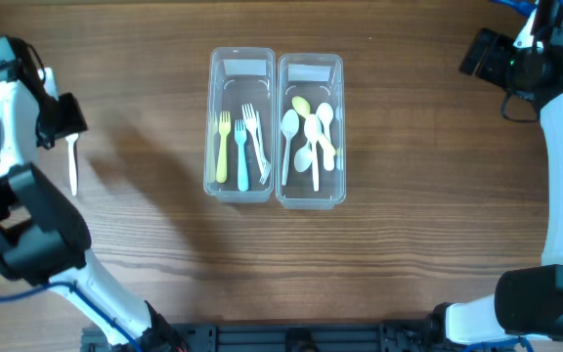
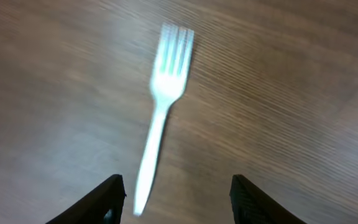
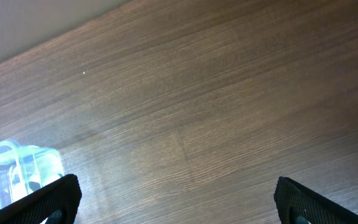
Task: Pack container
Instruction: 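Reach the left gripper to the last white fork and grasp it, then carry the last white fork into the left container and release it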
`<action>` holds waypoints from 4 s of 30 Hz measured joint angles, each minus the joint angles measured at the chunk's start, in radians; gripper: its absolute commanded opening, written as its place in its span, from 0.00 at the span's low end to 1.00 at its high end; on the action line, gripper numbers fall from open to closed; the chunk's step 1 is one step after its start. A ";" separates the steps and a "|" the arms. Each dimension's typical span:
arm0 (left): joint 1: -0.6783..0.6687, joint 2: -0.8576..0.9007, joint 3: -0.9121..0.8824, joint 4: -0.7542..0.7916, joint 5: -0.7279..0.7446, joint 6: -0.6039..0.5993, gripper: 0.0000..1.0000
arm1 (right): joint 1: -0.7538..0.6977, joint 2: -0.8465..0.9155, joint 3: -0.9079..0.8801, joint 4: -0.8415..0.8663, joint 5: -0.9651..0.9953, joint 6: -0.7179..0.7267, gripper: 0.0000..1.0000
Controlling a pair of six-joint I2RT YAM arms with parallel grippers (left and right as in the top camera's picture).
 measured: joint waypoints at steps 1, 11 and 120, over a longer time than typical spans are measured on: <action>0.000 0.027 -0.002 0.003 0.016 0.018 0.58 | 0.000 0.000 0.000 0.000 0.000 0.000 1.00; 0.034 0.157 -0.012 0.024 0.056 0.086 0.57 | 0.000 0.000 0.000 0.000 0.000 0.000 1.00; -0.452 -0.169 0.169 -0.084 0.309 -0.301 0.04 | 0.000 0.000 0.000 0.000 0.000 0.000 1.00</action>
